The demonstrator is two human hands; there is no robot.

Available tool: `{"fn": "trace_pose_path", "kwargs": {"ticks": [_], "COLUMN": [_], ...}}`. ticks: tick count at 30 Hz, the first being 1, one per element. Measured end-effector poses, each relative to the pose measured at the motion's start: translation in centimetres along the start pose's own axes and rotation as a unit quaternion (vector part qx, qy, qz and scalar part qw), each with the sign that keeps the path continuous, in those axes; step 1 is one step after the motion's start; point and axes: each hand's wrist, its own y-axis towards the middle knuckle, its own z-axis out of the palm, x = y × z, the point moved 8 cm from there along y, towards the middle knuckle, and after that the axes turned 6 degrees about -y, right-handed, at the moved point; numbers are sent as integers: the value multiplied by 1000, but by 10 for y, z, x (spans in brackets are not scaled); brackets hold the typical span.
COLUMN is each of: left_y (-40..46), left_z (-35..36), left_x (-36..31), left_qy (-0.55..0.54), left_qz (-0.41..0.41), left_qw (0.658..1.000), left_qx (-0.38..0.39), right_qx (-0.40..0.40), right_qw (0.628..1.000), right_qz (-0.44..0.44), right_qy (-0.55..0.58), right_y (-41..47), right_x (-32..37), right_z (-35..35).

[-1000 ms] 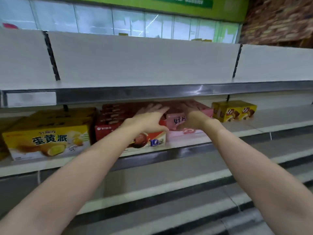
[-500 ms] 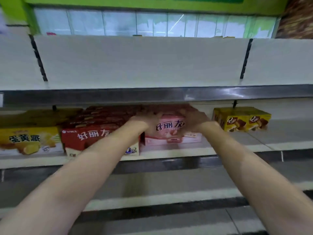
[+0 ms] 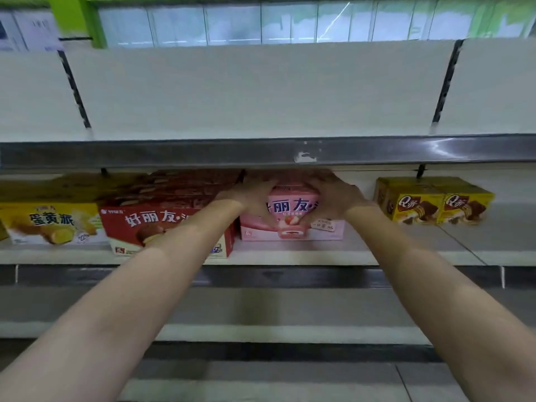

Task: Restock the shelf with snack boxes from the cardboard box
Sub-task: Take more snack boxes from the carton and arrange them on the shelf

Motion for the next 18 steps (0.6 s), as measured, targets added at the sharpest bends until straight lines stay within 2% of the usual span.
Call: {"fn": "trace_pose_path", "kwargs": {"ticks": [8,15,18], "left_y": [3,5,6], "left_z": [-2,-3,-3], "left_x": [1,1,-2], "left_qy": [-69,-137,-128], "left_qz": [-17,-17,-12], "left_qw": [997,990,991], "left_qx": [-22,-19,-23], "right_qx": [-13,-16,-3], "right_qw": [998,997,998], "right_qz": [9,-27,-33], "right_qy": [64,70,60], "right_y": [4,2,2], "right_x": [-9,-4,-4], "right_z": [1,-3,-3]}}
